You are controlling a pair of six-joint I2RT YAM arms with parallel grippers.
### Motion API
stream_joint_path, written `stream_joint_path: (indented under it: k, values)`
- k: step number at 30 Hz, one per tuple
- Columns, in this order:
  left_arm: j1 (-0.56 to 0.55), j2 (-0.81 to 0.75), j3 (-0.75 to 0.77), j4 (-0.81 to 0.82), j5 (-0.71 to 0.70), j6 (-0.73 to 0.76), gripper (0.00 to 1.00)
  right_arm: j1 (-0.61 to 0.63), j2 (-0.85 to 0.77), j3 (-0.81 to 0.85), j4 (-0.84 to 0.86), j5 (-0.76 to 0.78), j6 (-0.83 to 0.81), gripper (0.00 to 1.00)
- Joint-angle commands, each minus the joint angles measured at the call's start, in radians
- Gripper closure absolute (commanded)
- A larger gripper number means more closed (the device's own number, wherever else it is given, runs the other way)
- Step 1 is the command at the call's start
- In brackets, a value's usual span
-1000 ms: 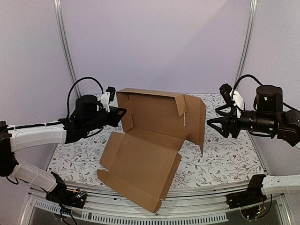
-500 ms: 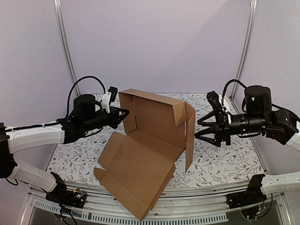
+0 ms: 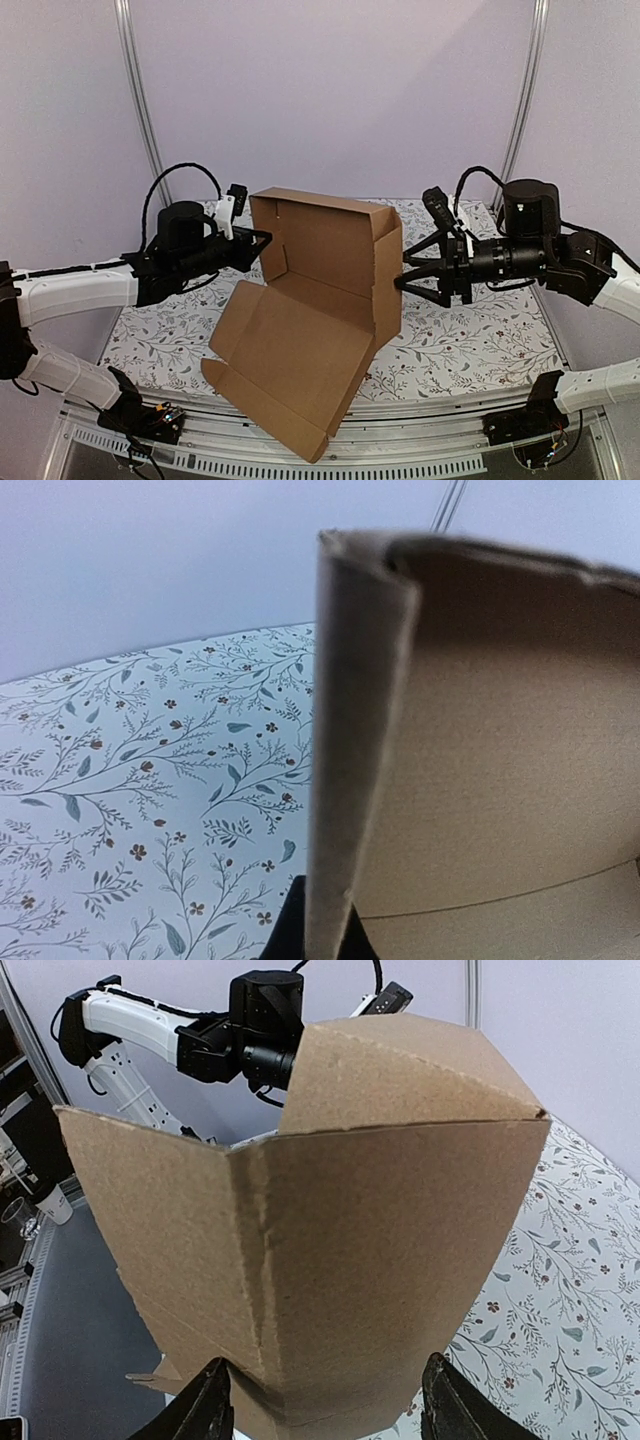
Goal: Fold the paper box
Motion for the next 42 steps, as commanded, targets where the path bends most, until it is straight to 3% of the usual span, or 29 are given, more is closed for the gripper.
stream_joint_path:
  k: [1, 16, 42]
  values:
    - [0.01, 0.006, 0.016, -0.009, -0.06, -0.03, 1.0, 0.051, 0.042, 0.013, 0.03, 0.127, 0.01, 0.37]
    - [0.003, 0.017, 0.005, -0.02, -0.195, -0.059, 1.0, 0.12, 0.238, 0.075, 0.115, 0.596, 0.065, 0.37]
    - [-0.078, 0.059, 0.019, -0.023, -0.308, -0.084, 1.0, 0.12, 0.385, 0.12, 0.233, 0.754, 0.152, 0.37]
